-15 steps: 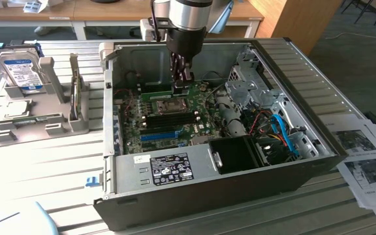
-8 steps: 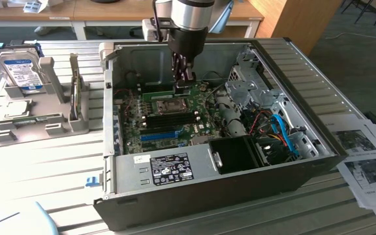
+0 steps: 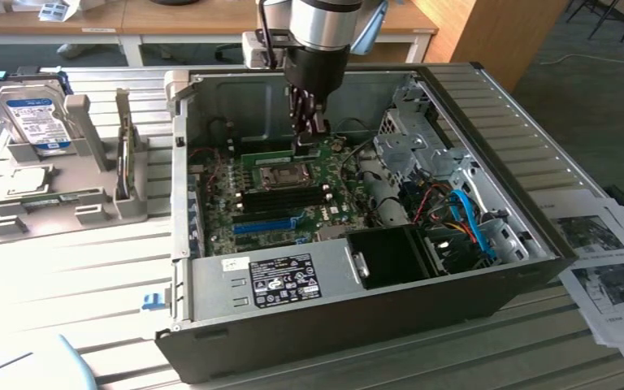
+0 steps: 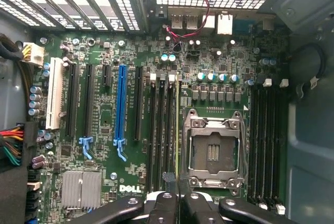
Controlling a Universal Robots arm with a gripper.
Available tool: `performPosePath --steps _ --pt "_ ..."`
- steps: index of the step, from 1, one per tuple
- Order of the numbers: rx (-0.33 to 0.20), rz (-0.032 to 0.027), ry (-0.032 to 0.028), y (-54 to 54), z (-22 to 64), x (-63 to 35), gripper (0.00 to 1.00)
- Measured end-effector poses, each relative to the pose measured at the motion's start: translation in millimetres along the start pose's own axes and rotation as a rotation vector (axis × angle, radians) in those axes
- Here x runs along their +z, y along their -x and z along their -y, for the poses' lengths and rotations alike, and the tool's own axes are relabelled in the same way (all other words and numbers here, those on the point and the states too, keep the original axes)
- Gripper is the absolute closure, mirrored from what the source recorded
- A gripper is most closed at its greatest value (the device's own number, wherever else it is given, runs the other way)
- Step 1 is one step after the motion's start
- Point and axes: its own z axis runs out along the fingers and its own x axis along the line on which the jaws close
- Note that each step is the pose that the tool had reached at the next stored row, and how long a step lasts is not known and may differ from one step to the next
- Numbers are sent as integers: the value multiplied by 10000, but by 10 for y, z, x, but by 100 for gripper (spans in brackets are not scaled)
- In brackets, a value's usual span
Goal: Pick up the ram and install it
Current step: 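Insert the ram into the slot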
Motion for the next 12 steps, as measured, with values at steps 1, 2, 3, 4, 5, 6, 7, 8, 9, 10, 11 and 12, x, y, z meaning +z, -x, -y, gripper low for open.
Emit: performPosePath --steps 1,2,3,4,5,6,7,8,9,10,11,12 --pt "0 0 0 0 0 0 89" --pt "0 1 -1 0 0 0 89" --pt "0 1 -1 -4 0 0 89" --pt "-1 1 0 -8 0 0 89" --pt "-2 0 0 -13 0 0 89" --pt "-1 0 0 -18 0 0 89" --pt "-1 0 0 -24 0 0 89" --pt "-1 0 0 -31 0 0 89" --pt "-1 0 0 -38 0 0 89" --pt "0 0 0 -45 -1 0 89" --pt "0 0 0 -53 -1 0 89" --pt "-1 0 0 -62 -1 0 89"
